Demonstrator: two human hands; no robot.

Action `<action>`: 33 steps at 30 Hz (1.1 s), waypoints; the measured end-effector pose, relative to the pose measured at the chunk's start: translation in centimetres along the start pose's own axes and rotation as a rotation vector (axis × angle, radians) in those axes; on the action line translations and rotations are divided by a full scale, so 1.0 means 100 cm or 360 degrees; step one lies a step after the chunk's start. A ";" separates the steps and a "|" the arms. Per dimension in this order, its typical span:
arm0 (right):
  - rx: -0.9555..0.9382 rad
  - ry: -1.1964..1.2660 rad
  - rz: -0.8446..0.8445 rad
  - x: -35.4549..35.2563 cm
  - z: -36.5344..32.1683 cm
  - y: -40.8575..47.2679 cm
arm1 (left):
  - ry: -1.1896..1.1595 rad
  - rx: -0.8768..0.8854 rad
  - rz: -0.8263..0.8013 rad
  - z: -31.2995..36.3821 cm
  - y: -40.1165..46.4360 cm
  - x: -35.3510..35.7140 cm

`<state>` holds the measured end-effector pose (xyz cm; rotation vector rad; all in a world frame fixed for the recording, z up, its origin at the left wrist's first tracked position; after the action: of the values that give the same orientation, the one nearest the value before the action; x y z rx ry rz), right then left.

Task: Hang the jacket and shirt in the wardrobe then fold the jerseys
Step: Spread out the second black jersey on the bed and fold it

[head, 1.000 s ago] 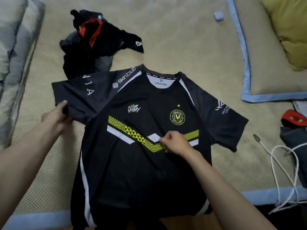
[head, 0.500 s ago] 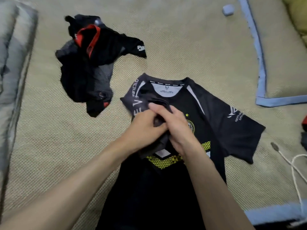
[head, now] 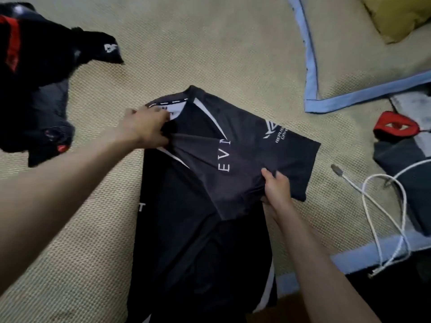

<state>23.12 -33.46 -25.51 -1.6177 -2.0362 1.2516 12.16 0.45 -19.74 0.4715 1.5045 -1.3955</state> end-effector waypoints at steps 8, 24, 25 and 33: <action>0.0014 0.0172 0.0000 -0.009 0.004 0.006 | 0.0655 0.0681 -0.0228 0.000 0.007 0.007; 0.0021 0.0320 -0.0171 -0.046 -0.012 0.030 | -0.0997 0.0080 0.0194 -0.007 0.043 -0.044; -0.0093 0.0225 -0.0122 -0.049 -0.024 0.029 | -0.1012 0.0084 0.0239 -0.008 0.046 -0.047; -0.0509 0.0292 0.0447 -0.102 -0.061 0.041 | -0.1334 -0.0113 0.0634 -0.012 0.087 -0.079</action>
<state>33.37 -39.69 -21.85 -2.1381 -2.0238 0.8426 22.19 6.43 -17.90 0.0928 0.7201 -1.0192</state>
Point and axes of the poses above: each hand's wrist, its own y-axis towards the middle knuckle, its own x-axis out of the palm, z = x × y, the point moved 9 cm from there along y, towards the middle knuckle, and after that the axes turned 9 degrees about x, right-handed, at the moved point
